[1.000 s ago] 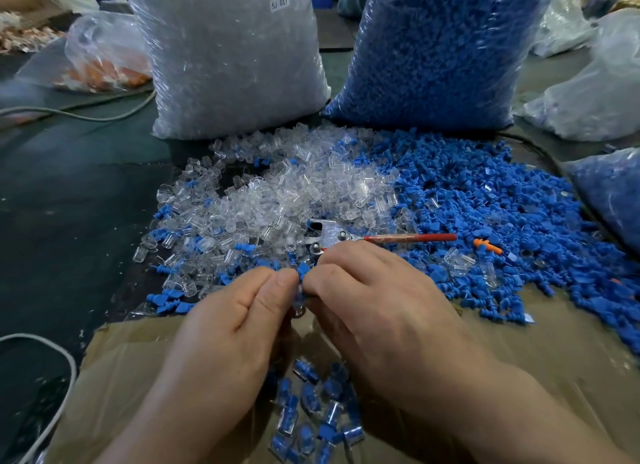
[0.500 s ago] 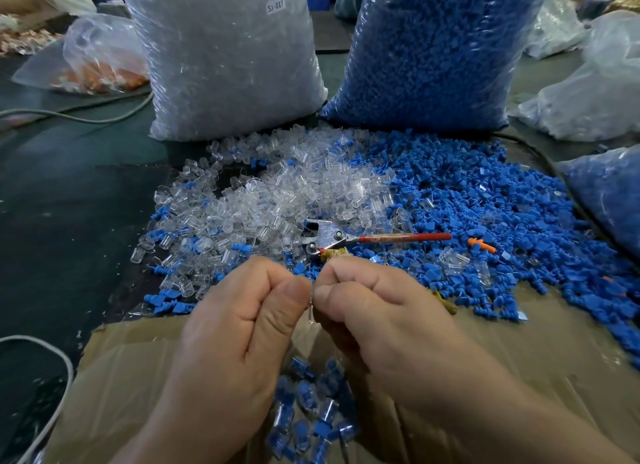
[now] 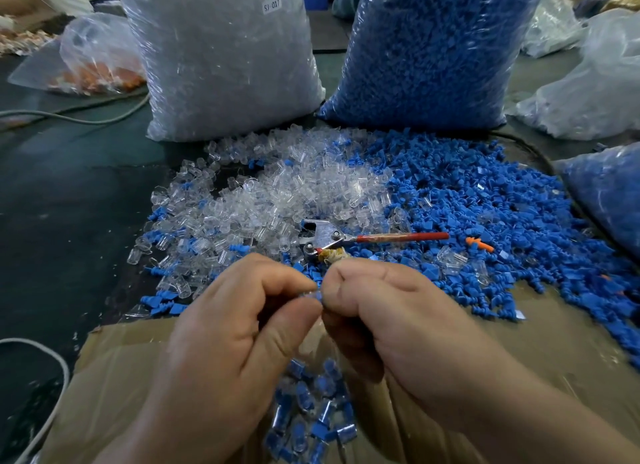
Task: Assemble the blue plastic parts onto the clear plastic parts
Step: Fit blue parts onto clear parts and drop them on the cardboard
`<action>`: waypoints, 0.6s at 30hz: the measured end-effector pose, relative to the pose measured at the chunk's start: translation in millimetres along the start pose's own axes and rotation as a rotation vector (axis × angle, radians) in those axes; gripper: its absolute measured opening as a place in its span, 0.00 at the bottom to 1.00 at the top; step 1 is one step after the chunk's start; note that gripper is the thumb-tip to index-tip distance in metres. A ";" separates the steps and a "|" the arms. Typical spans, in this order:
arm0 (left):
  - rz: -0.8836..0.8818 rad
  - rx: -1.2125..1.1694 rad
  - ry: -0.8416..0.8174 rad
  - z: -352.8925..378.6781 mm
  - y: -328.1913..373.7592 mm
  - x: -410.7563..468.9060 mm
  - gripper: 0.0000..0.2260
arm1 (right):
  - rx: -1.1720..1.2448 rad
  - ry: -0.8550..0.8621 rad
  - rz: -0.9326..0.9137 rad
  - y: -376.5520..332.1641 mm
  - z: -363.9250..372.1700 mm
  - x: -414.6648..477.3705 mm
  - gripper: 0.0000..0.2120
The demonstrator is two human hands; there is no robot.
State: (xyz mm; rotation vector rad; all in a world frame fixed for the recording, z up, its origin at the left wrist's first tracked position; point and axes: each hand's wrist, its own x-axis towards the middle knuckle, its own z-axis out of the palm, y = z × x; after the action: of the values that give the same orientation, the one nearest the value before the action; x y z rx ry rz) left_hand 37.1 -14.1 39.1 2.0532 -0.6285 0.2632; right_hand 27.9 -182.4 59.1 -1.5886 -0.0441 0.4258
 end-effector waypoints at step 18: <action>-0.257 0.528 -0.168 -2.7 -31.4 3.8 0.24 | -1.147 0.000 -0.058 -1.9 -21.4 4.3 0.15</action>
State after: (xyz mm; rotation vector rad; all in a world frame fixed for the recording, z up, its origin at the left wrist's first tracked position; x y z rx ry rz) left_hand 57.2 0.3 19.1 2.6582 -0.4132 0.1112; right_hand 38.7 -201.4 59.9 -2.7018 -0.3898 0.3654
